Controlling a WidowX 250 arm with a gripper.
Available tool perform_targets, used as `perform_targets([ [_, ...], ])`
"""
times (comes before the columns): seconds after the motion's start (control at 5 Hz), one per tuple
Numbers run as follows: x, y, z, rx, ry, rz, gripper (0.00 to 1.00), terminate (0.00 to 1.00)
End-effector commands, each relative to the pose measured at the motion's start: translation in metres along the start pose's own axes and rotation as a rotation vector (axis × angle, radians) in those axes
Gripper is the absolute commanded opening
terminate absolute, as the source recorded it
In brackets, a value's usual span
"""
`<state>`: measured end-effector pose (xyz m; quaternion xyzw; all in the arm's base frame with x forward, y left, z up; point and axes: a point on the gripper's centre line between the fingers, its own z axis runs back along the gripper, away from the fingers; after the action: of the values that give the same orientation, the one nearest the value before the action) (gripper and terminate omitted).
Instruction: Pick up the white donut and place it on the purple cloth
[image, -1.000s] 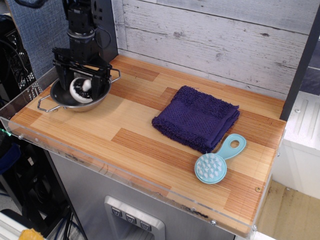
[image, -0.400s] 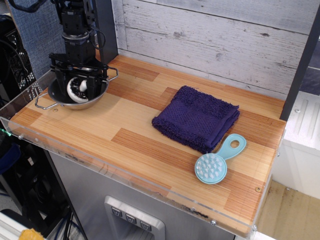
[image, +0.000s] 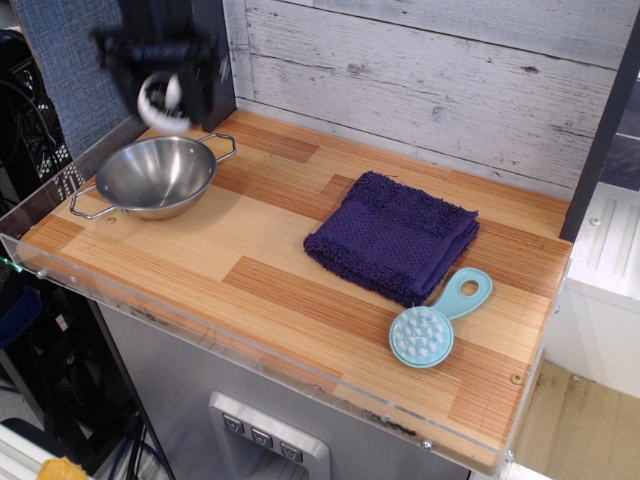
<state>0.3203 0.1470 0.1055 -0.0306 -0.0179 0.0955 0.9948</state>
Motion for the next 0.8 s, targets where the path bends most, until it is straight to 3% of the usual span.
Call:
perform_targets([
  [0.0,-0.014,-0.101,0.060,0.066,-0.068,-0.282,0.00,0.00],
  [0.2,-0.044,-0.144,0.043,0.100,-0.089,-0.486,0.00,0.00],
  [0.4,-0.061,-0.190,0.020,0.105,-0.108,-0.499,0.00,0.00],
  [0.6,-0.057,-0.219,-0.010,0.060,-0.055,-0.453,0.00,0.00],
])
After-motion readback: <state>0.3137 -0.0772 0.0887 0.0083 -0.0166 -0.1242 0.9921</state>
